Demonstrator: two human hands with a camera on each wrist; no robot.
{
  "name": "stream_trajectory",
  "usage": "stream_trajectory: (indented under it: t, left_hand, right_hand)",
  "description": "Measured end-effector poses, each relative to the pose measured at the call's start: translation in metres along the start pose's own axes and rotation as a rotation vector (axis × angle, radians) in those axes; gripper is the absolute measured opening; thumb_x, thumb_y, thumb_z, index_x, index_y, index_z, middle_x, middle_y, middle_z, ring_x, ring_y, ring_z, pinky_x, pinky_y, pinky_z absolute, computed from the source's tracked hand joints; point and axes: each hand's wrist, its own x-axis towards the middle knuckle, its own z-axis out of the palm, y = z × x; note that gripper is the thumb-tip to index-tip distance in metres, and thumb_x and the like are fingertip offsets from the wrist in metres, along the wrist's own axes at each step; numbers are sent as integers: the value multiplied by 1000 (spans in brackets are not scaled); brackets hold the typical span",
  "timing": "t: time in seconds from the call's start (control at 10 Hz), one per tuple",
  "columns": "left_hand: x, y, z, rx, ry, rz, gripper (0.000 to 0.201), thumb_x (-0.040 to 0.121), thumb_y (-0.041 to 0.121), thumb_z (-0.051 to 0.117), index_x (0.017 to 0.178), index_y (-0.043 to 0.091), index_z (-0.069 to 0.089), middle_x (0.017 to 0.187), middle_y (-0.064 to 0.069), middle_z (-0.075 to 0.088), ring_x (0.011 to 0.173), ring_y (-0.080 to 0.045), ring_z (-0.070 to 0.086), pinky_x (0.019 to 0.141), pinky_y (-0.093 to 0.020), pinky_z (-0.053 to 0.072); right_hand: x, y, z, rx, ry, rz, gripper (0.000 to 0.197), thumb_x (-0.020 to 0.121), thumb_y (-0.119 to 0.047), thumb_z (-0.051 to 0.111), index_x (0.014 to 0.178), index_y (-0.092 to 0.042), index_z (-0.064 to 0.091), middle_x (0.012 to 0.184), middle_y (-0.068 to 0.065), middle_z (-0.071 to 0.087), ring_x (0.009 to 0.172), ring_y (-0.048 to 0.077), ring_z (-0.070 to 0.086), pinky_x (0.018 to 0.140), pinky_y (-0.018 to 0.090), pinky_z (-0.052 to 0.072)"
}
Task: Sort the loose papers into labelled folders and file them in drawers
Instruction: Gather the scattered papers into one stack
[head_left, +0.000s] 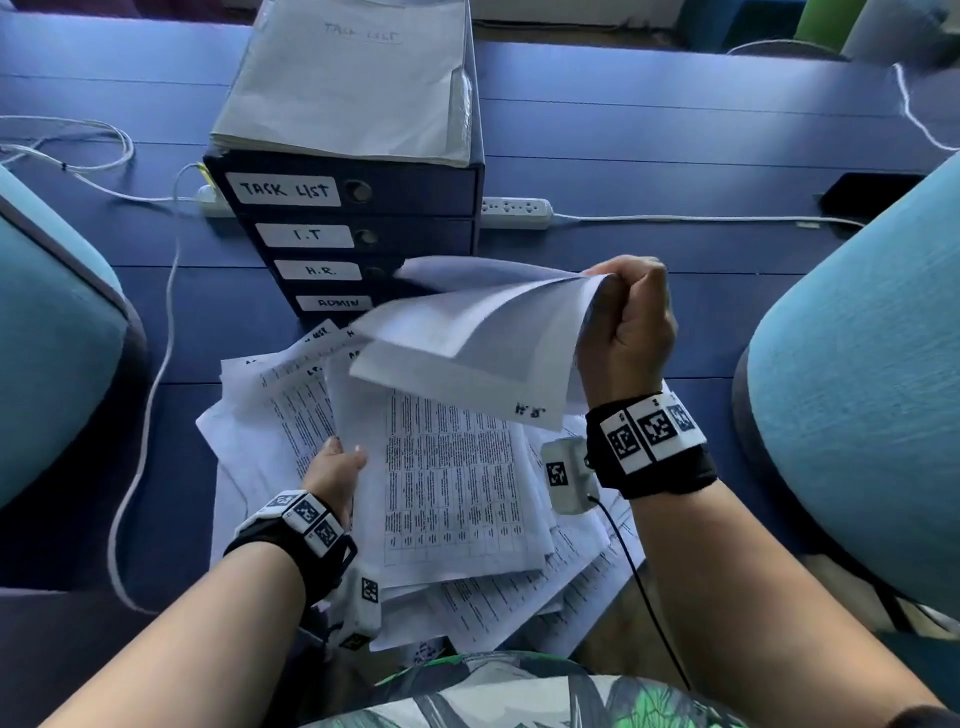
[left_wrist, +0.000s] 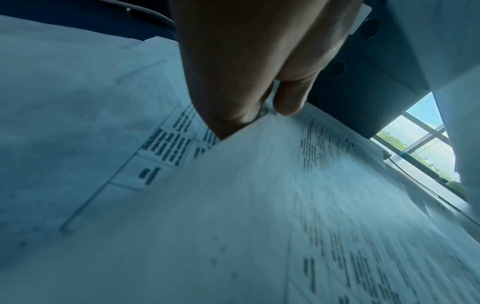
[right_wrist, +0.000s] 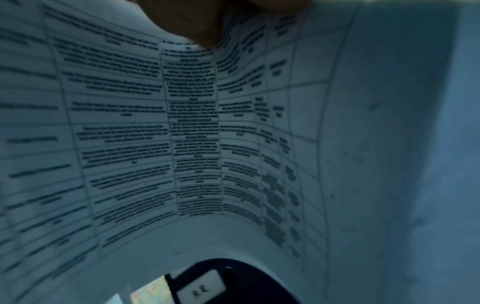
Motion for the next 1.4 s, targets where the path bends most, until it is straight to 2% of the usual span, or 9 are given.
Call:
stream_trajectory:
  t: [0.2,0.3,0.4,0.5,0.6,0.7,0.8,1.0,1.4]
  left_hand:
    - [-23,11,6,91,57,-60,56,105,42,31,151,11,24,159,-15,22,145,-33,24,118,-48,19]
    - [-18,11,-3,-1299,193,-376,63,103,52,23,149,9,29,159,-9,23,145,-38,18,112,-63,11]
    - [8,-2,-13,-1038,-319,7,80,98,64,21,136,-5,39,154,31,22,141,6,19,113,-61,12]
    - [33,-22,-11,173,-199,56,74,76,75,57,120,16,56,132,-9,60,120,-29,56,103,-55,41]
    - [51,-34,-19,185,-50,53,64,55,52,74,108,21,56,115,-17,66,104,-38,64,93,-58,50]
    - [66,-45,-21,120,-21,18,63,50,57,73,101,23,55,110,-14,68,100,-38,66,88,-57,53]
    - [60,-44,-22,131,-48,22,55,52,55,76,96,31,54,106,-12,69,97,-36,67,84,-58,54]
    - [1,-7,-5,-9,-38,60,16,94,5,58,98,19,53,119,-15,63,106,-30,60,102,-56,44]
    - [7,-9,-12,-34,95,105,23,97,23,57,115,9,59,103,-7,67,96,-26,61,92,-41,48]
  right_hand:
    - [-15,0,19,54,-19,308,6,94,-11,55,92,-7,59,79,-11,57,68,2,49,66,21,43]
    - [-55,24,29,-69,-190,479,10,96,-12,53,93,-8,62,72,-1,59,63,13,53,59,26,44]
    - [-91,44,30,-208,-471,718,21,98,-15,47,108,-10,64,90,10,67,84,28,62,70,31,47]
    - [-114,55,30,-342,-855,716,33,97,-9,45,126,-10,59,119,15,61,110,30,56,91,30,41]
    - [-121,64,23,-550,-989,708,43,94,-13,48,136,-22,49,132,7,45,124,27,42,105,42,38]
    - [-117,78,12,-713,-994,781,40,93,-20,54,132,-23,46,136,8,37,126,29,37,105,45,38]
    - [-116,83,9,-640,-1052,824,29,91,-28,60,117,-17,53,129,10,50,119,30,49,102,42,42]
    - [-113,76,9,-655,-1104,730,19,93,-26,59,108,-14,58,118,8,55,109,24,54,91,33,46]
    - [-94,83,12,-488,-911,853,16,95,-30,54,98,-15,59,103,6,59,88,22,51,77,25,38]
